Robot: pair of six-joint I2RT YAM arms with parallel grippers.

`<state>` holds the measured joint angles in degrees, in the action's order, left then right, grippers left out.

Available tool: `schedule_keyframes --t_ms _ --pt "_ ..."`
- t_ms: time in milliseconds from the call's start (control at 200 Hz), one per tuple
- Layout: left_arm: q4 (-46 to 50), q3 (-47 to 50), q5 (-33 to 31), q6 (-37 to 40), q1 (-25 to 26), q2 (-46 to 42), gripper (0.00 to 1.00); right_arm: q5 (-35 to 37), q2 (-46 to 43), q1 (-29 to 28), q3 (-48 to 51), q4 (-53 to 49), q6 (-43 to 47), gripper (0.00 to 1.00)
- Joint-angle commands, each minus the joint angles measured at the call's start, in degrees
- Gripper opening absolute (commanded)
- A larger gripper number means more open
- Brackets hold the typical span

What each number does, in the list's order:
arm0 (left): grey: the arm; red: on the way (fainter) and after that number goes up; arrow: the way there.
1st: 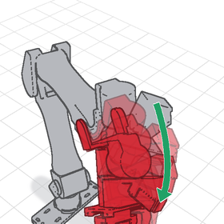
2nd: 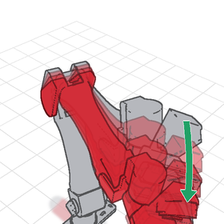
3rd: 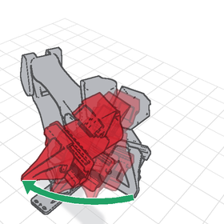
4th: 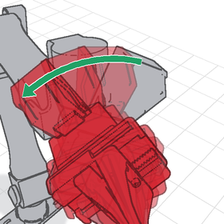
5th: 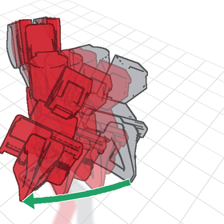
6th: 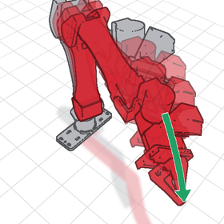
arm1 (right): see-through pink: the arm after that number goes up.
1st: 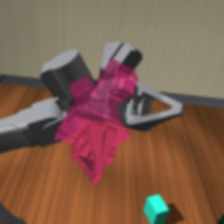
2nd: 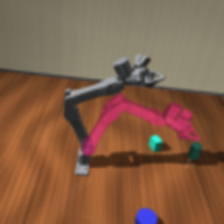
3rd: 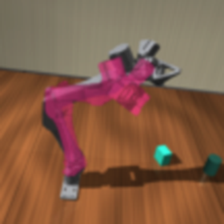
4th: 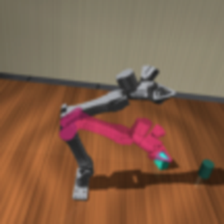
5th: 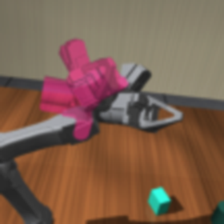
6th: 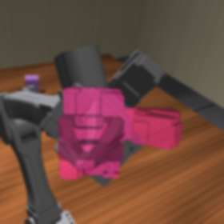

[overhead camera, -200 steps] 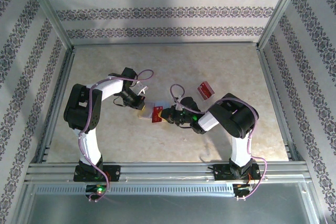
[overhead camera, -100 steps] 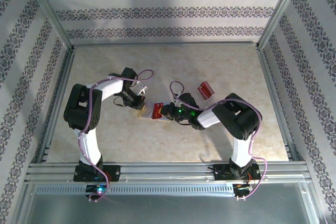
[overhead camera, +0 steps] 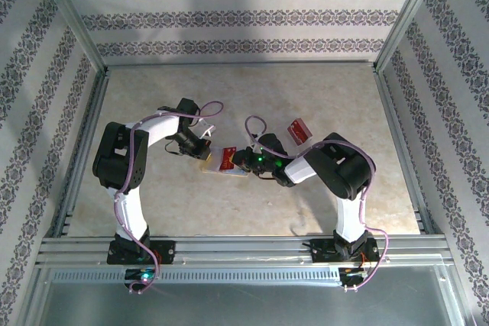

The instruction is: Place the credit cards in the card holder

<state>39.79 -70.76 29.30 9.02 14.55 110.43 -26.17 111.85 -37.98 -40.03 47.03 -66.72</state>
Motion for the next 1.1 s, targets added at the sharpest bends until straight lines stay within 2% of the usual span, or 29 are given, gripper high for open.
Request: schedule_keyframes --t_ms 0,330,1099 --pt "1.8 -0.7 -0.7 1.0 0.1 1.6 0.00 0.8 2.0 0.0 -0.7 0.4 0.4 0.00" --pt "2.4 -1.6 0.0 0.4 0.2 2.6 0.00 1.8 4.1 -0.6 0.7 3.8 -0.2 0.00" --pt "2.1 -1.4 0.6 -0.4 0.1 2.5 0.00 2.6 3.1 -2.5 1.6 3.0 -0.4 0.00"
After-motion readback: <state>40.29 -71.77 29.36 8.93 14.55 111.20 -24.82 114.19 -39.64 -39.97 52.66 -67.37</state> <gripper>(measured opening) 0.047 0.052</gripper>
